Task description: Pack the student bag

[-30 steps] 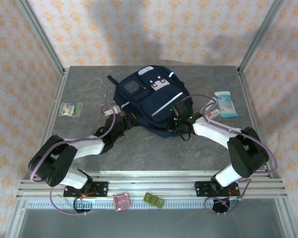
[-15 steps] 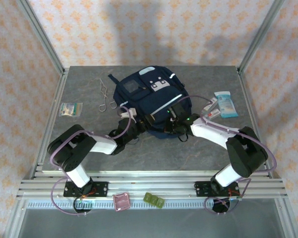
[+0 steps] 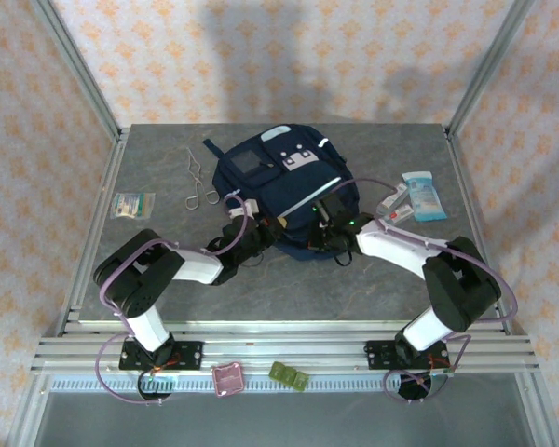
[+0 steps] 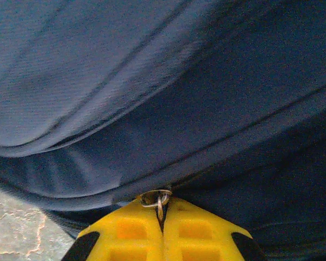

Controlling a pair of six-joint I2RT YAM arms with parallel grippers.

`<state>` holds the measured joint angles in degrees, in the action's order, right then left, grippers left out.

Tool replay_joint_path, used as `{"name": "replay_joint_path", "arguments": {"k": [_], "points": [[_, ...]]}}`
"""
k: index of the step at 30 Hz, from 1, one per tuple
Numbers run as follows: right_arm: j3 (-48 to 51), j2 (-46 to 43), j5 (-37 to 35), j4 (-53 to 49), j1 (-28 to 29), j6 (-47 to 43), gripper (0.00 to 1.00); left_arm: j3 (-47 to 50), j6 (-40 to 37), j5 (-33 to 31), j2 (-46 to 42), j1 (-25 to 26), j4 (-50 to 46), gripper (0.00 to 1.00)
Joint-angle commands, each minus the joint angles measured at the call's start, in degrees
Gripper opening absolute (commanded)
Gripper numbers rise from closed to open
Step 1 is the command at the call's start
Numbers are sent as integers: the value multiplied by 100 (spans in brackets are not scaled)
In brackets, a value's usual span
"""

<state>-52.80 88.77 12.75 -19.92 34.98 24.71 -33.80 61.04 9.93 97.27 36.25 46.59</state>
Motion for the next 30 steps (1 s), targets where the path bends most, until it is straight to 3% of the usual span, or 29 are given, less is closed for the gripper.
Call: {"name": "replay_joint_path", "arguments": {"k": [1,7,12,19,25,26,30], "points": [[-100,18,-848,-789,-474,-233,0,276,-247,-169,-460,-377,-82,0],[-292,214,-1992,-1188,-1035,-111,0,353,-660,-84,-805,-628,-601,0],[-97,21,-1261,-847,-977,-285,0,54,-1027,-17,-798,-735,-1017,0],[391,-386,-586,-640,275,-1,0,-664,-1935,-13,-850,-1212,-2065,0],[-212,153,67,212,1286,465,0,-1011,-2244,-162,-940,-1730,-2409,0],[-347,299,145,378,1338,479,0,-1072,-2253,-147,-946,-1784,-2424,5],[-1025,929,254,808,1349,508,0,-1241,-2185,-27,-1160,-1850,-2707,50]]}}
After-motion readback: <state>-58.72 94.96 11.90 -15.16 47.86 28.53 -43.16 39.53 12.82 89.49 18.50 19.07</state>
